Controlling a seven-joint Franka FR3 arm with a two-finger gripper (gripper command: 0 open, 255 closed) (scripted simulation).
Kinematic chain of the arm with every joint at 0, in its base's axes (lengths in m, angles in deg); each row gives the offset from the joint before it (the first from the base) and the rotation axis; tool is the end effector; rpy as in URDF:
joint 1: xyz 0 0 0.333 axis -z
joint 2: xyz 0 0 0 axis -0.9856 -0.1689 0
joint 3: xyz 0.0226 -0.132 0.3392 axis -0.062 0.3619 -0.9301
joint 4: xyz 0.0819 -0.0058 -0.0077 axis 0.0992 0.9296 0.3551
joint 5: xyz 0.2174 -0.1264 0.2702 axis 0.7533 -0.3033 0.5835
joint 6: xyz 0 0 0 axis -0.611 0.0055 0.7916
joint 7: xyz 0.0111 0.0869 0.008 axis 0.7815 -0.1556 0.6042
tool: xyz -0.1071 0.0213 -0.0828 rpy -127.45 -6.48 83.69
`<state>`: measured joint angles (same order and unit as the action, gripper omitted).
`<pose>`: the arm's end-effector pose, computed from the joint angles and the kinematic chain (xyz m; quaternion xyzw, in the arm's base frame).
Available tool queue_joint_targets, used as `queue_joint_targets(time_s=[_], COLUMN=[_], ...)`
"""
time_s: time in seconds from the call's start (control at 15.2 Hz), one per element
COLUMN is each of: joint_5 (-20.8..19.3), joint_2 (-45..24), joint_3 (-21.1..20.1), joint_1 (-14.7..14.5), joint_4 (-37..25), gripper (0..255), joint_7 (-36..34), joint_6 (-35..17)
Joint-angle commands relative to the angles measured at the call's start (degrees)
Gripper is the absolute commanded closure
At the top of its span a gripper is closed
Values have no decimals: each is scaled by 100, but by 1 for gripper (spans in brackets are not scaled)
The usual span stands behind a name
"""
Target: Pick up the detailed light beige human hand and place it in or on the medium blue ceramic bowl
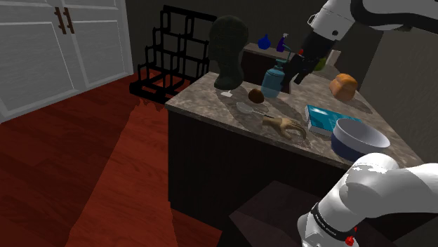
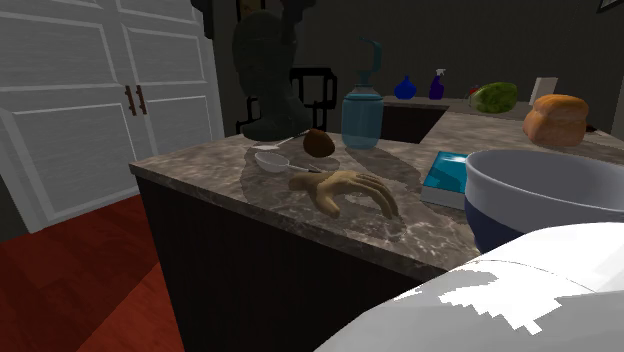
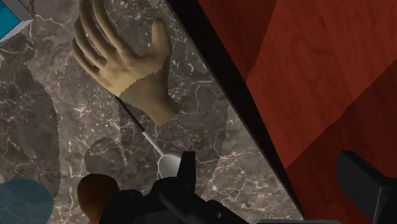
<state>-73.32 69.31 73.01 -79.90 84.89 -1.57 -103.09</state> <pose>0.2454 0.0222 0.6497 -0.9947 -0.0123 -0.1008 0.0185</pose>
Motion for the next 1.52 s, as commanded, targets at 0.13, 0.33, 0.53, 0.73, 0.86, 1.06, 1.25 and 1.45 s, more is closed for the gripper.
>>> queue_joint_targets(time_s=[0.13, 0.33, 0.53, 0.73, 0.86, 1.06, 1.25, 1.45], joint_5=[-58, -152, -254, -367, -449, -584, -637, -649], joint_2=[104, 234, 331, 392, 408, 390, 311, 202], joint_3=[52, 134, 221, 315, 382, 489, 532, 544], joint_1=[84, 220, 370, 534, 653, 850, 921, 924], joint_4=[394, 962, 1503, 2018, 2346, 2817, 3087, 3265], gripper=[0, 0, 0, 0, 0, 0, 0, 0], joint_7=[-22, -56, -90, -123, -145, -174, -183, -185], joint_6=[-223, -560, -904, -1260, -1508, -1902, -2220, -2507])
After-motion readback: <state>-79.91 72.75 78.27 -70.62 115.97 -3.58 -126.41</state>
